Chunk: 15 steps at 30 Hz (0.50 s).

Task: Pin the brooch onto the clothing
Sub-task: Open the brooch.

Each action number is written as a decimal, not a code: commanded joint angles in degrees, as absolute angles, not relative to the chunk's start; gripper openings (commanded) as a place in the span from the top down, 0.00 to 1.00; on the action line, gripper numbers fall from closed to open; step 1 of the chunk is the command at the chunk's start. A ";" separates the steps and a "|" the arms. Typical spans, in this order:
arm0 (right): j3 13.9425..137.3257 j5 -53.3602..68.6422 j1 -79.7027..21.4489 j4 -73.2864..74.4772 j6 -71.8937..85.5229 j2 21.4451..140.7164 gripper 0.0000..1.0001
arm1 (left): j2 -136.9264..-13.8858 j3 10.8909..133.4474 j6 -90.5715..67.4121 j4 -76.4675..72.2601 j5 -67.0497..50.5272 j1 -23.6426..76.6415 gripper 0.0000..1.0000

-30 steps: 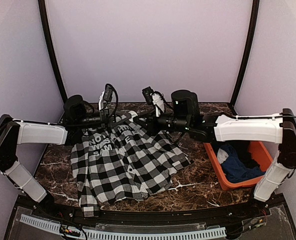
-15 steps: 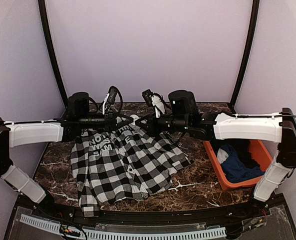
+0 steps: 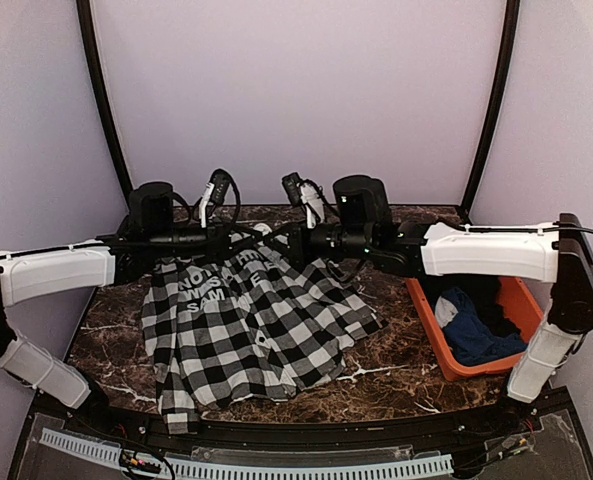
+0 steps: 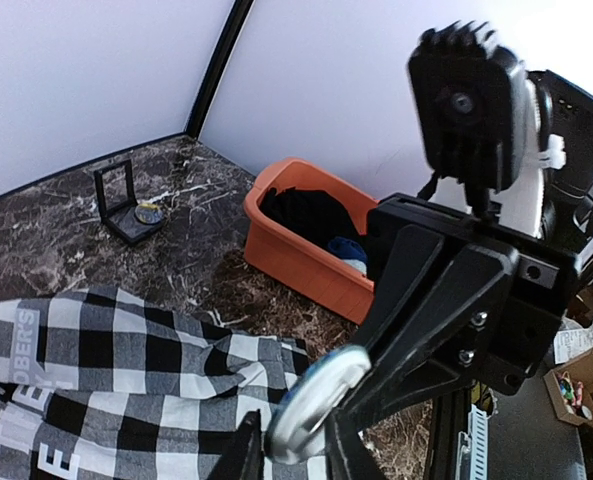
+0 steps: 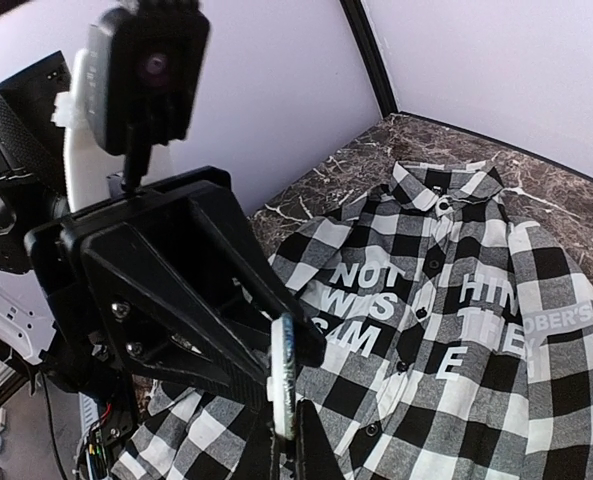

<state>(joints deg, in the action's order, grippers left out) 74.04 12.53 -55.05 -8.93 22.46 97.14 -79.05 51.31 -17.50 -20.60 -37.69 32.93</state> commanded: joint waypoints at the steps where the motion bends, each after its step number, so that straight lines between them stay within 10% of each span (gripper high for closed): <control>1: 76.77 12.24 -55.99 -16.18 22.33 97.60 1.00 | -81.31 52.81 -16.26 -14.71 -44.37 34.97 0.75; 15: 71.50 12.76 -54.87 -18.11 21.63 94.63 1.00 | -76.62 48.39 -24.23 -30.66 -52.11 31.04 0.34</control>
